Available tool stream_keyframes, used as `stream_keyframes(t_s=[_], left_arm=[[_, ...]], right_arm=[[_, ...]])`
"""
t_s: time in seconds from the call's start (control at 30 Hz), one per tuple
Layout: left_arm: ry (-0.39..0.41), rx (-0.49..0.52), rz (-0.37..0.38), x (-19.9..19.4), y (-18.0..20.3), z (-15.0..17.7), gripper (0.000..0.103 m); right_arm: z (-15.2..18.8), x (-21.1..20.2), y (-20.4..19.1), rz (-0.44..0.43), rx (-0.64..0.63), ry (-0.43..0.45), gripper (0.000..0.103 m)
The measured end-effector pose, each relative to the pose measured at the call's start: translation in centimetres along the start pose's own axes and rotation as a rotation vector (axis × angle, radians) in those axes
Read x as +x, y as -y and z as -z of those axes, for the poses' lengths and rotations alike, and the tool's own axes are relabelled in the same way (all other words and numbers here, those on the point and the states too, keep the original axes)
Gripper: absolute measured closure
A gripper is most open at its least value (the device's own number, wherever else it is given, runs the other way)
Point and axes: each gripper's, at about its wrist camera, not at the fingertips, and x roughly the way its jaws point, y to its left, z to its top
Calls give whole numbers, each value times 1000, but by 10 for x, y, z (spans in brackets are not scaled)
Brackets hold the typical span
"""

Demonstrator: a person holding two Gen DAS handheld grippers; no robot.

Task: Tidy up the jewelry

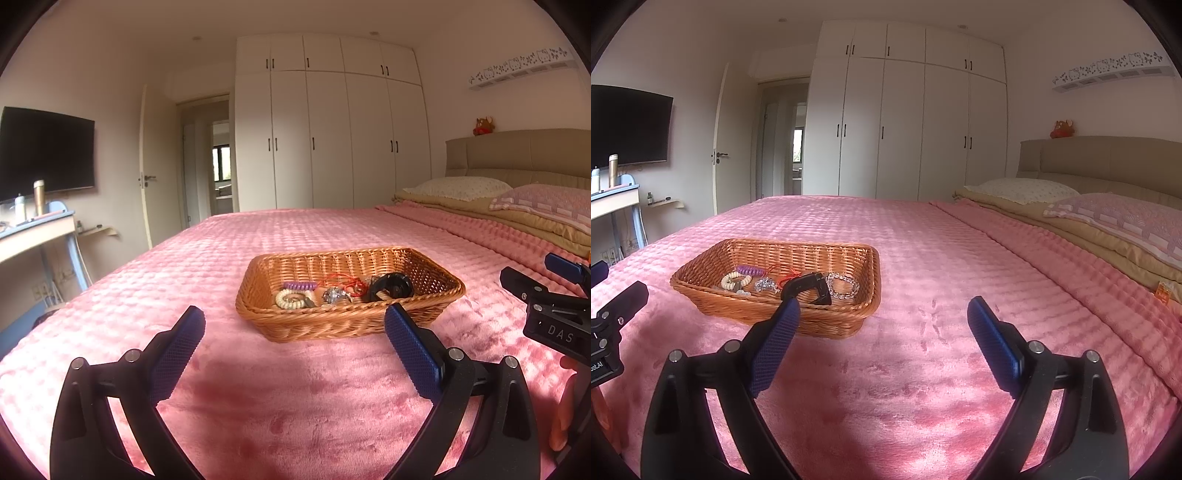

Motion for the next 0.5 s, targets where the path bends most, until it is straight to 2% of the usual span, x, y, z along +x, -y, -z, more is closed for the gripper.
stream_keyframes(t_s=[0.5], left_arm=[[0, 0, 0, 0, 0, -1, 8]], right_arm=[[0, 0, 1, 1, 3, 1, 15]])
